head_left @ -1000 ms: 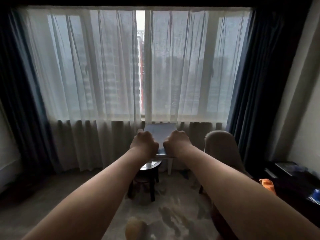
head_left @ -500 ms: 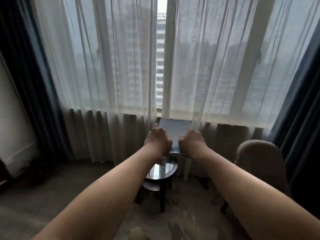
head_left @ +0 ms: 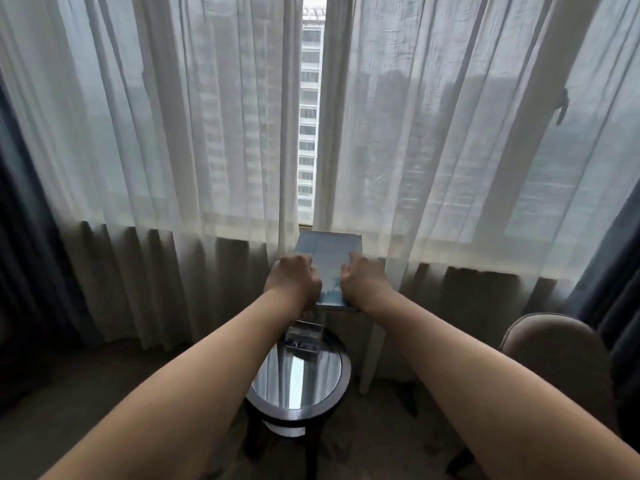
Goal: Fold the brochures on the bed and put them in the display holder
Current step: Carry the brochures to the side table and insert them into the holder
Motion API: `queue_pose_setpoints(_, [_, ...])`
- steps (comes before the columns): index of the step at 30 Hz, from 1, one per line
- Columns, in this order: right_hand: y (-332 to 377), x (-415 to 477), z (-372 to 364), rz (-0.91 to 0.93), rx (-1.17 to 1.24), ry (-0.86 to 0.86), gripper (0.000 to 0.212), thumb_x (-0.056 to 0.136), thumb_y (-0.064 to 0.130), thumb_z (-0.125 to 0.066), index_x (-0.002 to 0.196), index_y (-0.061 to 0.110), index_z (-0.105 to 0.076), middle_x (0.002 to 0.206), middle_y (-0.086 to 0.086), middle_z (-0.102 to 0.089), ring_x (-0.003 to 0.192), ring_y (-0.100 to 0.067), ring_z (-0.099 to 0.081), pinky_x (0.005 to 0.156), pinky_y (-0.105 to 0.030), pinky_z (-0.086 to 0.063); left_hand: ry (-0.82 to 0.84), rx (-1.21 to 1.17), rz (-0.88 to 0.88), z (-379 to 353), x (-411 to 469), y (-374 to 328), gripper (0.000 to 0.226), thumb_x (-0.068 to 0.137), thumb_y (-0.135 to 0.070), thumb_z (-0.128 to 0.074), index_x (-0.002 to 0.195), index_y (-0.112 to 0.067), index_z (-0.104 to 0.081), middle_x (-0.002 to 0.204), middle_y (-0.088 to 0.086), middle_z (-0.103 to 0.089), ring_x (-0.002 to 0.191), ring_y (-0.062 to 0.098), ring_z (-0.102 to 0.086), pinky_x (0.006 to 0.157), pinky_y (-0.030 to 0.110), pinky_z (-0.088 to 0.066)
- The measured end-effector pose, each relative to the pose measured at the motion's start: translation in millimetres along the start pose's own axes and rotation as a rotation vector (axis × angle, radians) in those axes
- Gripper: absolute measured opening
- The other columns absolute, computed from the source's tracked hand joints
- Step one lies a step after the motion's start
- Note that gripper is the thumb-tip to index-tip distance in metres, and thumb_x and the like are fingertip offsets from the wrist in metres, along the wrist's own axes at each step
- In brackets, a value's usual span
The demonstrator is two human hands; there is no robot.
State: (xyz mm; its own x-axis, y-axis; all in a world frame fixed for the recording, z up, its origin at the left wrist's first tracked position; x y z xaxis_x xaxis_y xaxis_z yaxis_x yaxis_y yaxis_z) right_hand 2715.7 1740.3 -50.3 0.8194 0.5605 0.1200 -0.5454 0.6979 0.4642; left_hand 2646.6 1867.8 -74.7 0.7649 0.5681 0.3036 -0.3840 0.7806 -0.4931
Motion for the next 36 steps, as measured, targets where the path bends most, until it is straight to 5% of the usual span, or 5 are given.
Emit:
queue_pose_setpoints(7, [-4.5, 134.3, -39.2, -0.078, 0.027, 0.017, 0.037, 0.108, 0.022, -0.038, 0.135, 0.003, -0.053, 0.131, -0.022, -0.059, 0.121, -0.038, -0.056, 0.096, -0.039, -0.045, 0.017, 0.026, -0.036, -39.9, 129.2, 36.3, 0.023, 0.099, -0.019, -0.044, 0.098, -0.01, -0.065, 0.101, 0.007, -0.056, 0.085, 0.025, -0.057, 0.072, 0.033, -0.044])
queue_pose_setpoints(13, [-33.3, 230.1, -98.3, -0.09, 0.138, 0.011, 0.05, 0.107, 0.02, -0.043, 0.154, 0.009, -0.029, 0.129, -0.023, -0.057, 0.113, -0.036, -0.06, 0.094, -0.042, -0.051, 0.145, 0.102, -0.079, -113.9, 220.9, 82.2, 0.036, 0.104, -0.029, -0.041, 0.129, -0.013, -0.06, 0.132, 0.016, -0.053, 0.111, 0.035, -0.058, 0.094, 0.045, -0.053])
queue_pose_setpoints(23, [-118.4, 356.7, -233.7, -0.129, 0.183, 0.153, 0.059, 0.108, 0.031, -0.045, 0.16, 0.021, -0.021, 0.123, -0.014, -0.044, 0.084, -0.02, -0.047, 0.077, -0.029, -0.042, 0.332, 0.136, 0.002, -256.7, 293.2, 158.6, 0.06, 0.109, -0.028, -0.04, 0.164, -0.016, -0.019, 0.17, 0.014, -0.004, 0.15, 0.039, -0.03, 0.118, 0.047, -0.036])
queue_pose_setpoints(27, [-147.8, 364.3, -294.6, -0.174, 0.176, 0.304, 0.068, 0.103, 0.024, -0.056, 0.16, 0.028, -0.017, 0.121, -0.006, -0.042, 0.086, -0.013, -0.054, 0.076, -0.026, -0.053, 0.452, 0.04, 0.153, -305.6, 287.4, 193.0, 0.086, 0.105, -0.023, -0.057, 0.165, -0.028, 0.005, 0.17, 0.015, 0.011, 0.138, 0.032, -0.04, 0.112, 0.038, -0.04])
queue_pose_setpoints(36, [-191.3, 334.1, -428.6, -0.282, 0.184, 0.733, 0.084, 0.098, 0.016, -0.058, 0.165, 0.025, -0.009, 0.13, -0.003, -0.034, 0.108, -0.023, -0.055, 0.1, -0.032, -0.048, 0.823, -0.068, 0.394, -406.2, 241.2, 303.0, 0.075, 0.091, -0.01, -0.071, 0.155, -0.033, -0.041, 0.157, -0.002, -0.021, 0.133, 0.026, -0.046, 0.113, 0.035, -0.041])
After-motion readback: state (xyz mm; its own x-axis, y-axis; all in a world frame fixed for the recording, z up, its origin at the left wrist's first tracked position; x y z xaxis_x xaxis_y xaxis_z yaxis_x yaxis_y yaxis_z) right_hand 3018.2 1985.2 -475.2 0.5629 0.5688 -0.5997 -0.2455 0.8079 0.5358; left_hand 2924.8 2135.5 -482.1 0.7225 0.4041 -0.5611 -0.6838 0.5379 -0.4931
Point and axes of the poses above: each hand's wrist, its own x-axis towards the middle knuckle, its own z-axis out of the back of the hand, y = z × x, the point moved 3 cm from there along x, towards the middle knuckle
